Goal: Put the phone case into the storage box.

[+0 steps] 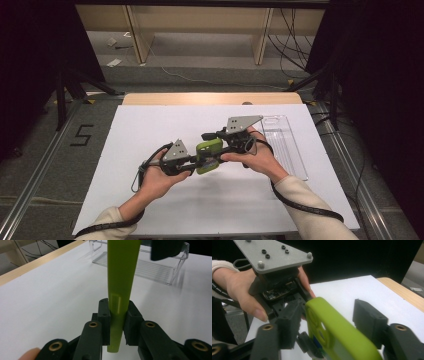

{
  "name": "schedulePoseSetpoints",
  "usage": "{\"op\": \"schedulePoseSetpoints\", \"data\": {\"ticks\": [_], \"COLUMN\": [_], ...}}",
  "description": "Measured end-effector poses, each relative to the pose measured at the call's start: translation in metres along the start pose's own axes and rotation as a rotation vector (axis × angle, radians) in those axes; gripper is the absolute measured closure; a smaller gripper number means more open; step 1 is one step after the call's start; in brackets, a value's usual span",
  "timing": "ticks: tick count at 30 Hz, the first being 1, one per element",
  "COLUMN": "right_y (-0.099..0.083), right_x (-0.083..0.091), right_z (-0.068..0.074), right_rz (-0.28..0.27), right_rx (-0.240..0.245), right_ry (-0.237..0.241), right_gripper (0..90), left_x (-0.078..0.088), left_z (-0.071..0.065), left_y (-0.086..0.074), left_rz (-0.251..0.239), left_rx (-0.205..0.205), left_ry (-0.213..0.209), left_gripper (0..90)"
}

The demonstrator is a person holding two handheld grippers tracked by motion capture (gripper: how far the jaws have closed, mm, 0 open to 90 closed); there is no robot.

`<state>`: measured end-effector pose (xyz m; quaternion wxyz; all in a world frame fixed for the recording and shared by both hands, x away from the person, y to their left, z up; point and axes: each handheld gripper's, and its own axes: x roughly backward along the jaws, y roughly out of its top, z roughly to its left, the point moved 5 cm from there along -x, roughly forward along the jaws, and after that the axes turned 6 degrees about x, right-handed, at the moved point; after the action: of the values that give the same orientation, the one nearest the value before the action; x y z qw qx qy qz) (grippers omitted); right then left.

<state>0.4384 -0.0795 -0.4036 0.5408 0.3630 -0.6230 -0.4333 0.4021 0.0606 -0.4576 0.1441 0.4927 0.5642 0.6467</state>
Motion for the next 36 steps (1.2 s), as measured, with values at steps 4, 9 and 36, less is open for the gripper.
{"op": "schedulePoseSetpoints", "data": {"ticks": [4,9,36], "right_y": [0.0,0.001,-0.003], "right_x": [0.0,0.002,0.013], "right_z": [0.0,-0.003,-0.017], "right_rz": [-0.021,-0.034,-0.053], "right_rx": [-0.026,-0.043,-0.06], "right_ry": [0.0,-0.028,-0.209], "right_gripper": [32.7,30.1,15.0], "left_x": [0.001,0.001,0.01], "left_z": [0.0,0.0,0.013], "left_y": [0.0,0.001,0.003], "left_rz": [-0.004,-0.002,-0.016], "left_rx": [0.016,0.029,0.184], "left_ry": [0.006,0.017,0.186], "left_gripper": [78.0,78.0,77.8]}}
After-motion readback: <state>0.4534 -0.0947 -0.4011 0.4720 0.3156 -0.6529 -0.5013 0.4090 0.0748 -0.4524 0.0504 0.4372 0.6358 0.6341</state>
